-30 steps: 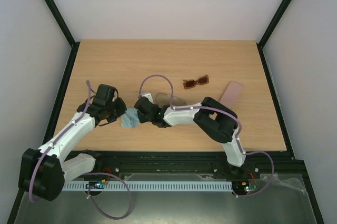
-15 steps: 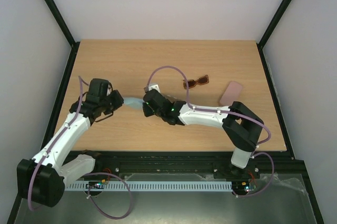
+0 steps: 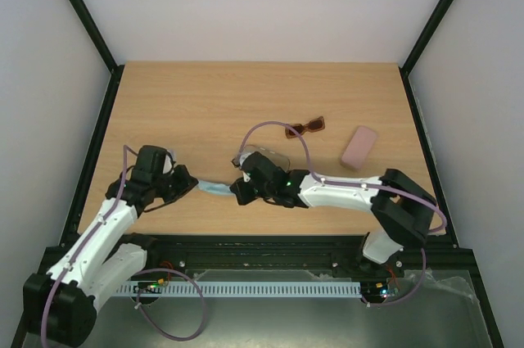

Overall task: Organize the sunglasses
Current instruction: Fold the glasses cleaning cloth at the center of the board.

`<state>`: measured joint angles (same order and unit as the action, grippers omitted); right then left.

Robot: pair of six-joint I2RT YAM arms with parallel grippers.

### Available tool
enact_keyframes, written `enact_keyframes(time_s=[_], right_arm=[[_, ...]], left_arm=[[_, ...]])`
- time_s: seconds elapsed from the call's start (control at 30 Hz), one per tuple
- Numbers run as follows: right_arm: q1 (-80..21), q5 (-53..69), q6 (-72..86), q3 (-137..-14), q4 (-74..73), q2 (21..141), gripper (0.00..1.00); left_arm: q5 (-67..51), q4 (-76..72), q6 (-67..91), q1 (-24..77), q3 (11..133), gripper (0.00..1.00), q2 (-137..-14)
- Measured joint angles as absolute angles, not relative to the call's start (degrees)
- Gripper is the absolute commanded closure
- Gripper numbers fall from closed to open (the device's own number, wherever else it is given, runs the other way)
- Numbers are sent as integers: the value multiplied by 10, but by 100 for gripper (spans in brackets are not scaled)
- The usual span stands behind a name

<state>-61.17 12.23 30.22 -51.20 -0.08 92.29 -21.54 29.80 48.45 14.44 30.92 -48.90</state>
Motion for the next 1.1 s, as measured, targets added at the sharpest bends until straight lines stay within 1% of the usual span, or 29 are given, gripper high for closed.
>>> enact_keyframes(time_s=[0.2, 0.3, 0.47, 0.6, 0.8, 0.97, 1.1], right_arm=[[-615, 194, 330, -520, -5, 862, 99], [-615, 219, 354, -524, -17, 859, 99], [-616, 220, 391, -533, -58, 877, 99], [-616, 170, 404, -551, -83, 920, 99], [-616, 48, 396, -585, -87, 988, 99], [-615, -29, 375, -588, -79, 1001, 99], [-615, -67, 357, -588, -59, 1002, 99]], left_arm=[[-232, 363, 488, 144, 332, 98, -456], [-231, 390, 489, 144, 345, 98, -451], [-231, 401, 491, 144, 357, 98, -475], [-229, 374, 491, 144, 358, 98, -535], [-225, 291, 486, 143, 378, 98, -650], [-224, 239, 460, 140, 409, 98, -719], [-226, 213, 443, 138, 413, 98, -761]])
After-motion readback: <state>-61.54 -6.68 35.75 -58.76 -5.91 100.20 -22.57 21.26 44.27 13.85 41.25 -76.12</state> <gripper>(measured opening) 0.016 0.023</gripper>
